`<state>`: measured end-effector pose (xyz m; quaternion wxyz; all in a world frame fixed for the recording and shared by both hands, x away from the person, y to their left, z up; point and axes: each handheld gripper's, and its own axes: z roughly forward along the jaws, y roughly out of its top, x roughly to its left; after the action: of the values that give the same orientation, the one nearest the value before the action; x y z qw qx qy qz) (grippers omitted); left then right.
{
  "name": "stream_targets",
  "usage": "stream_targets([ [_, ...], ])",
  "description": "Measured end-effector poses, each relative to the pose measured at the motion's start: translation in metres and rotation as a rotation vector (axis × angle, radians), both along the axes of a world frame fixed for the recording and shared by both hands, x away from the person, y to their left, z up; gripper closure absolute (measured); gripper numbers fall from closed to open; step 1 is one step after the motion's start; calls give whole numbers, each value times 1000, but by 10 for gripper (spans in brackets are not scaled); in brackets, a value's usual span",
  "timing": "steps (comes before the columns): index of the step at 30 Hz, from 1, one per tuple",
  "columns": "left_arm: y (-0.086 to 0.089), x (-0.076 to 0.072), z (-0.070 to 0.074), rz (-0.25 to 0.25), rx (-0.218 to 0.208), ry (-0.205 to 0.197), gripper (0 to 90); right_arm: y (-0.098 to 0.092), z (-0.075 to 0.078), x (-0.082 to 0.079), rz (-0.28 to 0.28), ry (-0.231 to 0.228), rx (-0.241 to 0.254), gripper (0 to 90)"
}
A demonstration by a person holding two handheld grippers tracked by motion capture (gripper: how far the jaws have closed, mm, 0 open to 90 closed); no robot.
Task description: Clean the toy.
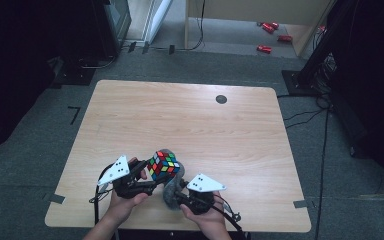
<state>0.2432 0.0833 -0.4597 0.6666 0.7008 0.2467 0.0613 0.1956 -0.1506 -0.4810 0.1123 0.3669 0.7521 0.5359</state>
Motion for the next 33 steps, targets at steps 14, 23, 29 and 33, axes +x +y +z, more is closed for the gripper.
stream_targets([
  [14,-4,0,-1,-9,-2,11,343,-5,3,-1,-74,-35,-12,715],
  [23,0,1,1,-2,-12,8,343,-11,7,2,-77,-60,-10,714],
  [29,-2,0,1,-1,-19,19,343,-3,3,-1,-60,-42,15,715],
  [33,1,1,3,3,-38,24,343,12,0,-6,6,-54,-7,715],
])
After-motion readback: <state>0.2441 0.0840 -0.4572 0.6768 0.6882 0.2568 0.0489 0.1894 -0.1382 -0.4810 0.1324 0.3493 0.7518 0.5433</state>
